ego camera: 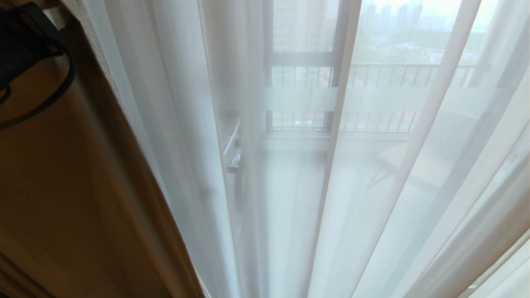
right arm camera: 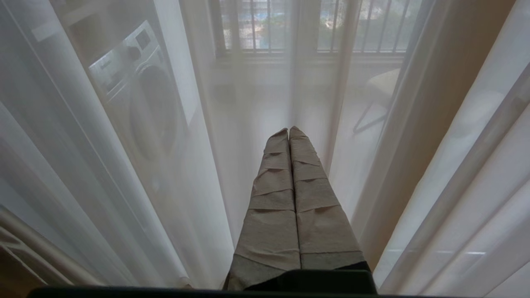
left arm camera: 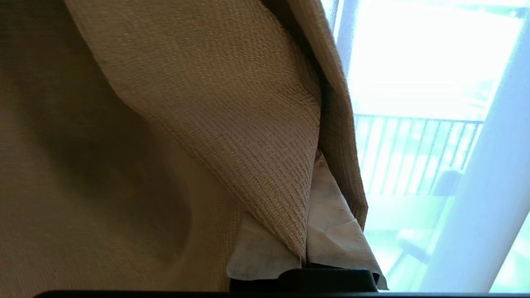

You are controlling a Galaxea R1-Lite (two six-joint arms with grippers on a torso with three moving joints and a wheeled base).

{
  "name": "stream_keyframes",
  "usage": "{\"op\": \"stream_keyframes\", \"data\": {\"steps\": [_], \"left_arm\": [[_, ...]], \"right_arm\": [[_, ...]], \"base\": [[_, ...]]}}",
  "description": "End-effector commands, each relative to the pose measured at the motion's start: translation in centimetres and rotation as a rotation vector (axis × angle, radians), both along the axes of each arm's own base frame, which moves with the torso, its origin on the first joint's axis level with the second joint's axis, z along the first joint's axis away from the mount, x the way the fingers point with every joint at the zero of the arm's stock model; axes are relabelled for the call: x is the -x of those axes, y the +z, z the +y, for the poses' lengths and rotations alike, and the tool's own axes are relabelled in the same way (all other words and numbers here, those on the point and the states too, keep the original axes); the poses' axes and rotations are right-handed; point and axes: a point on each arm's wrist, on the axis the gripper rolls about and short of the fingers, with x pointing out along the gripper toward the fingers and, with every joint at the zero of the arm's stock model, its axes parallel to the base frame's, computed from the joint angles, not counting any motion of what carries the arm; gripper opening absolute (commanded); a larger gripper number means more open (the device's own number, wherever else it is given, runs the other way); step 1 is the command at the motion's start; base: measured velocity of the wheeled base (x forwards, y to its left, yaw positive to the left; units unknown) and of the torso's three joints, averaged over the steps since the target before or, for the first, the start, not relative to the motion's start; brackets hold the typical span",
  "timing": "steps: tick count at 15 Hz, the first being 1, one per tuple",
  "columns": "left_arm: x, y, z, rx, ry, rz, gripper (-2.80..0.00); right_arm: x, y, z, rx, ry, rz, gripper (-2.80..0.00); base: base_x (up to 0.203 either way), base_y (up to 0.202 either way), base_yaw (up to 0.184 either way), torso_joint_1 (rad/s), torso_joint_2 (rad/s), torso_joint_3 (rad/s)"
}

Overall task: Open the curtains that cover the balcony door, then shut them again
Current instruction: Close the outer curtains on both sides

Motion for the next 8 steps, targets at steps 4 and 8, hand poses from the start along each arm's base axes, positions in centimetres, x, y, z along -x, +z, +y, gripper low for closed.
{"op": "stream_keyframes", "data": {"steps": [4, 8], "left_arm": [[0.46, 0.03, 0.7, -0.001, 0.024, -0.006, -2.8], [0.54, 0.11, 0.64, -0.001, 0.021, -0.009, 0.0]], "right_arm": [[0.0, 0.0, 0.0, 0.0, 0.0, 0.0, -2.8], [0.0, 0.0, 0.0, 0.0, 0.0, 0.0, -2.8]], "base": [[0.0, 0.0, 0.0, 0.0, 0.0, 0.0], [0.0, 0.0, 0.0, 0.0, 0.0, 0.0]]}}
